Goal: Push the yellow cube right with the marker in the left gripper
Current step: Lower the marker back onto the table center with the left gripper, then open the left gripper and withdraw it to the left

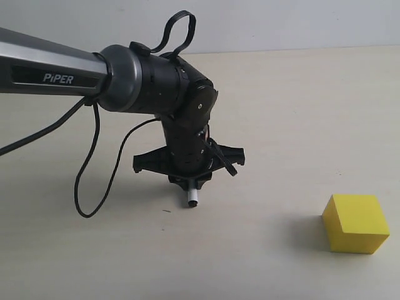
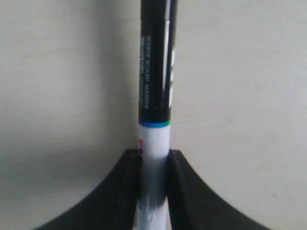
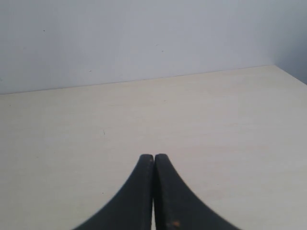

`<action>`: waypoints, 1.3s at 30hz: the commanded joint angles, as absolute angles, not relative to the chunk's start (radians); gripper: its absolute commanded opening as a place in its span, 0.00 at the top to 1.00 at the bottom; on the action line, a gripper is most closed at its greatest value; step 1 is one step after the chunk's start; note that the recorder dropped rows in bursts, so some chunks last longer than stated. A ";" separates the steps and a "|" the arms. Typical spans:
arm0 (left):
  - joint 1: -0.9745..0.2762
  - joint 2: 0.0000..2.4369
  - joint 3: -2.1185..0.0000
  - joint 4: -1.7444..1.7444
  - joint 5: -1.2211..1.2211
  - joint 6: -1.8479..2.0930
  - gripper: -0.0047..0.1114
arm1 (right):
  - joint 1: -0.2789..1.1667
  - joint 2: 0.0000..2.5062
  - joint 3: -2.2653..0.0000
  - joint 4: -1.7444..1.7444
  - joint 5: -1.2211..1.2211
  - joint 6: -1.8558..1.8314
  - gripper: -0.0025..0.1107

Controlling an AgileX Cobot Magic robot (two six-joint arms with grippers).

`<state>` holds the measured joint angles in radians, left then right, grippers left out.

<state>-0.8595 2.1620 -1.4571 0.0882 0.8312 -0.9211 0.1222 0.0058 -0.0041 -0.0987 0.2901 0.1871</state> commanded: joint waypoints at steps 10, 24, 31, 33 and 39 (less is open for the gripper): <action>-0.858 2.159 -1.455 0.065 0.885 -0.912 0.88 | 0.116 0.000 0.000 -0.104 0.284 0.186 0.98; -0.858 2.124 -1.455 0.074 0.891 -0.834 0.54 | 0.116 0.000 0.000 -0.104 0.282 0.186 0.98; -0.886 2.013 -1.455 0.116 0.861 -0.694 0.82 | 0.116 0.000 0.000 -0.104 0.282 0.186 0.98; -0.888 1.976 -1.455 0.141 0.867 -0.671 0.94 | 0.116 0.000 0.000 -0.104 0.282 0.186 0.98; -0.940 1.822 -1.351 0.271 0.849 -0.629 0.96 | 0.116 0.000 0.000 -0.104 0.282 0.186 0.98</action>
<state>-0.9089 1.8977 -1.4148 0.1957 0.8654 -0.6483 0.1222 0.0058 -0.0041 -0.0987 0.2901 0.1871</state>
